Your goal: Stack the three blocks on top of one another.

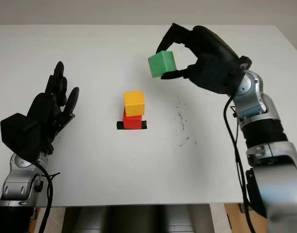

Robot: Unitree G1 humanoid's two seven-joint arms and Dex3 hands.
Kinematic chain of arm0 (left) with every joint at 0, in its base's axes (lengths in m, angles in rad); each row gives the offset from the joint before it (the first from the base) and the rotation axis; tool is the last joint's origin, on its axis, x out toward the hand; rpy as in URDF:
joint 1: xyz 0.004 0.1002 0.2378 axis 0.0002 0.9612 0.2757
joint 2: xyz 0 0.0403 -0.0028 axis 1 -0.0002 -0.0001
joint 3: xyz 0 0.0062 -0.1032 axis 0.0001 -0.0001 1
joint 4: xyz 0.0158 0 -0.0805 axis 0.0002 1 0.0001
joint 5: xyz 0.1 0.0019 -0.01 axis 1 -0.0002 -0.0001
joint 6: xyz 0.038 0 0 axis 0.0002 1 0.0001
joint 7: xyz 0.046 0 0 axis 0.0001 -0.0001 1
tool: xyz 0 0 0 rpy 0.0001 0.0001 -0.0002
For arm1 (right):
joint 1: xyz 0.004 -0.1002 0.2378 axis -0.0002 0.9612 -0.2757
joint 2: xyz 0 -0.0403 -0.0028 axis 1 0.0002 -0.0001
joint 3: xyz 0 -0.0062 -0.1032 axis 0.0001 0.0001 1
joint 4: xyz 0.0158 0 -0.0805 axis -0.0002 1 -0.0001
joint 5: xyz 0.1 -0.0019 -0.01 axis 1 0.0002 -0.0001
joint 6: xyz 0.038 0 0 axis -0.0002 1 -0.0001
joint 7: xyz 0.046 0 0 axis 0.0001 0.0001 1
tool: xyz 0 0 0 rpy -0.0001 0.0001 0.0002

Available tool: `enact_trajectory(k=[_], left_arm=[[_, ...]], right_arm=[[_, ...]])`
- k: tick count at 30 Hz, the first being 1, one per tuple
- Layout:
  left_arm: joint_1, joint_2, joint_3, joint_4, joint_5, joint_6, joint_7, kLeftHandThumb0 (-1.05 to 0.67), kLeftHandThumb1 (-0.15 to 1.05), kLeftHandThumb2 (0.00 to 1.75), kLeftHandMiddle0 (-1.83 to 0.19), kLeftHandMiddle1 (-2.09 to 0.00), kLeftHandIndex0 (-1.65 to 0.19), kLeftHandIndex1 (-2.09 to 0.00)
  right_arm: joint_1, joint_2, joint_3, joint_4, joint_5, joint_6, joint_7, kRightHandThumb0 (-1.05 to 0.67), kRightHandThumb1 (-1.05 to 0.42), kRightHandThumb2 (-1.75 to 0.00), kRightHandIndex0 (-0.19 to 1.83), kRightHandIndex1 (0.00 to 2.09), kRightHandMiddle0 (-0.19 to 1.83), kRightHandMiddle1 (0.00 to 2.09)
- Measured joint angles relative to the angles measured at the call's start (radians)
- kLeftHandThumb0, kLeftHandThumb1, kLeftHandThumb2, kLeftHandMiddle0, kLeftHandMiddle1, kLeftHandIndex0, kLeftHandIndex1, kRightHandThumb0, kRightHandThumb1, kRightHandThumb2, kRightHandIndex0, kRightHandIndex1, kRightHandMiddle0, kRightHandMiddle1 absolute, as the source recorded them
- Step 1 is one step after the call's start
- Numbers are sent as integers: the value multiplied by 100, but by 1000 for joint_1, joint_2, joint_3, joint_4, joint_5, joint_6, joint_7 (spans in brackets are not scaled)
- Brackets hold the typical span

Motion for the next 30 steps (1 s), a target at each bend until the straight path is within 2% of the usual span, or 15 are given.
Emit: enact_trajectory(k=[2,5,9,12,16,22,30], left_arm=[[0,2,0,-1,0,0,-3,-68,105,51,15,-5,13,-5],[0,4,0,-2,-1,-1,-4,-68,105,50,14,-6,12,-6],[1,4,0,-3,0,0,-4,-68,105,51,14,-6,12,-6],[1,4,0,-4,-1,0,-6,-67,105,51,15,-5,13,-5],[1,4,0,-5,-2,-1,-6,-68,105,50,14,-5,13,-5],[3,4,1,-7,-6,0,-8,-66,105,51,15,-5,13,-5],[5,4,2,-10,-3,0,-8,-67,105,51,15,-5,13,-5]], right_arm=[[39,34,-24,-87,69,86,35,-42,-98,-6,39,2,23,169],[109,100,-67,-252,208,292,83,-40,-101,-6,31,0,16,172],[164,155,-95,-412,309,519,90,-41,-103,-6,29,0,12,179],[175,185,-116,-484,385,658,98,-40,-105,-10,22,0,3,188],[179,217,-140,-519,462,796,104,-45,-104,-7,23,1,10,188],[191,231,-138,-501,470,823,125,-42,-103,-5,26,2,13,186],[207,242,-90,-363,365,711,119,-46,-100,-5,28,3,20,187]])
